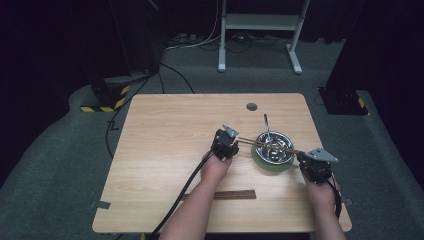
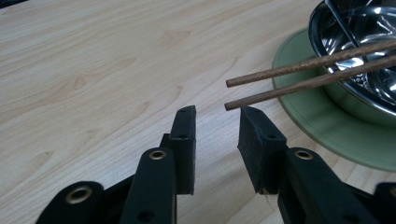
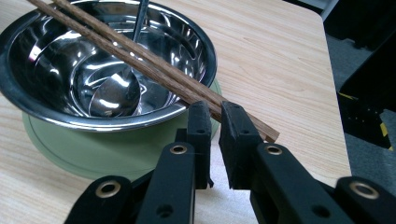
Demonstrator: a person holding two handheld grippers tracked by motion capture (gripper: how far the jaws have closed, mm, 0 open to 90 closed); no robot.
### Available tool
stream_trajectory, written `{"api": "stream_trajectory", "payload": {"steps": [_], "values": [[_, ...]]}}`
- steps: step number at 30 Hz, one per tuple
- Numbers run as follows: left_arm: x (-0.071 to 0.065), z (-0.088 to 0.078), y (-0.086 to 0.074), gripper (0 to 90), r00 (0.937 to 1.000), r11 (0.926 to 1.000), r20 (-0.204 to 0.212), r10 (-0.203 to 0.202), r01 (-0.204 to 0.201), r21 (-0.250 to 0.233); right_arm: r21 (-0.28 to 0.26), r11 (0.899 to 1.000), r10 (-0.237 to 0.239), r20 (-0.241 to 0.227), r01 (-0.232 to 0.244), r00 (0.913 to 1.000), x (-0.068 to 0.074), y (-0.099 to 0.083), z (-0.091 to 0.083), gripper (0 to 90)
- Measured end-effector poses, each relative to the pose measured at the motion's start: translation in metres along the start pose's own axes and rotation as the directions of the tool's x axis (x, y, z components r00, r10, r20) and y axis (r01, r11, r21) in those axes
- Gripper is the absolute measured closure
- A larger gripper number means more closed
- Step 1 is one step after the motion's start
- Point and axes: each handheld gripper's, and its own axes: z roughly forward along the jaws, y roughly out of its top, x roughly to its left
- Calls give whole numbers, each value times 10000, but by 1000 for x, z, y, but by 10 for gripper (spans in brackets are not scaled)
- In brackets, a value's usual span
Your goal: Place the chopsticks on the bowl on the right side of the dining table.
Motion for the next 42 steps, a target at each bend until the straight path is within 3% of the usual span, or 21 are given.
{"api": "stream_trajectory", "payload": {"steps": [8,12,13,14,17,21,27,32,33,34,36,38,39,42], "values": [[-2,2,-3,623,9998,10000,-195,-79,80,11,-15,10000,-50,-62,50,10000,-7,2,5,827],[-4,0,-6,628,9999,9999,-91,135,-134,61,24,10000,-79,-2,79,10000,-9,1,7,828],[-4,0,-7,626,10000,10000,-82,48,-48,0,50,9998,-170,29,170,9999,-10,2,8,828],[-6,1,-7,624,9994,9995,-154,-303,301,-80,53,9998,-209,67,209,9998,-10,2,8,829],[-2,0,-7,603,9998,9999,-137,113,-112,77,80,9999,-136,151,135,9998,-12,2,8,835],[-2,1,-7,550,9998,9999,-154,-101,101,0,86,9998,-202,323,199,9993,-16,3,8,848],[-2,6,-10,542,9997,9998,-186,-161,162,67,80,9999,-109,252,107,9996,-24,1,9,852],[-4,5,-12,540,10000,10000,-86,22,-22,27,-47,10000,-53,170,54,9998,-30,0,10,854],[-14,12,-12,540,9902,9846,-39,-1398,1386,-1070,93,10000,-28,148,27,9999,-33,-2,12,853],[-5,4,-11,539,10000,10000,-43,-47,47,-69,191,9998,27,93,-28,10000,-33,-3,14,854],[-5,2,-9,539,10000,9999,-24,-7,6,-104,235,9996,-172,137,169,9998,-34,-3,15,853],[-6,2,-9,544,10000,9999,-49,-55,54,-142,214,9998,-2,48,1,10000,-34,-3,15,852],[-6,0,-9,549,10000,9999,-49,73,-73,-78,216,9998,-51,61,49,10000,-33,-3,15,851],[-8,-1,-9,568,10000,9997,2,-59,59,-233,200,9997,-110,100,108,9999,-31,-3,16,846]]}}
